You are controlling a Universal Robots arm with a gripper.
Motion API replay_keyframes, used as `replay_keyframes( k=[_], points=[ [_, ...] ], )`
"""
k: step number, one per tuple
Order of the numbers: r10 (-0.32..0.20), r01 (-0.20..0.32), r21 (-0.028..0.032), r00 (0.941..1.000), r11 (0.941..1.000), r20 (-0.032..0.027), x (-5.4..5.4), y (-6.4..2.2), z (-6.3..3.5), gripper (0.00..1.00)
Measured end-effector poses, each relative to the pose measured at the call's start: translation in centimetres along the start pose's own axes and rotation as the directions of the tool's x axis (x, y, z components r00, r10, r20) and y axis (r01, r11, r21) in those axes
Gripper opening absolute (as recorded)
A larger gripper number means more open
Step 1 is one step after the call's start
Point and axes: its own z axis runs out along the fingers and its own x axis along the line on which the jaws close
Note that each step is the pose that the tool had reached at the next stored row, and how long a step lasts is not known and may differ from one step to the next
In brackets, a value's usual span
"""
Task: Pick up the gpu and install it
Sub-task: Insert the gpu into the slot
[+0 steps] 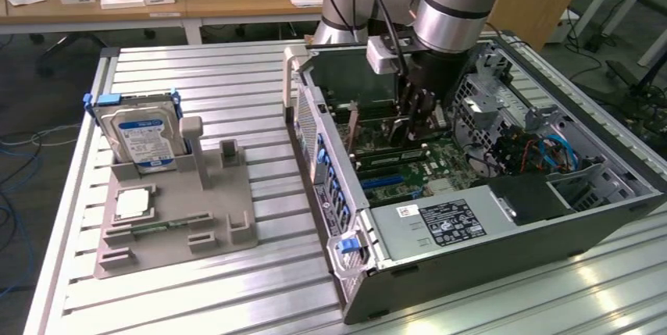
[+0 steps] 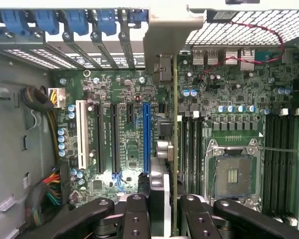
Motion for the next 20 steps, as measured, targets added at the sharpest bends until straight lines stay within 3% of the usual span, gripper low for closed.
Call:
replay_keyframes(
  k=[13, 20],
  points=[
    [0.008, -0.008, 0.0003, 1.0000, 1.0000, -0.0002, 1.1, -0.01, 0.70, 0.28],
    [0.008, -0.008, 0.0001, 1.0000, 1.0000, -0.0002, 1.3, 0.01, 1.89, 0.28]
  ],
)
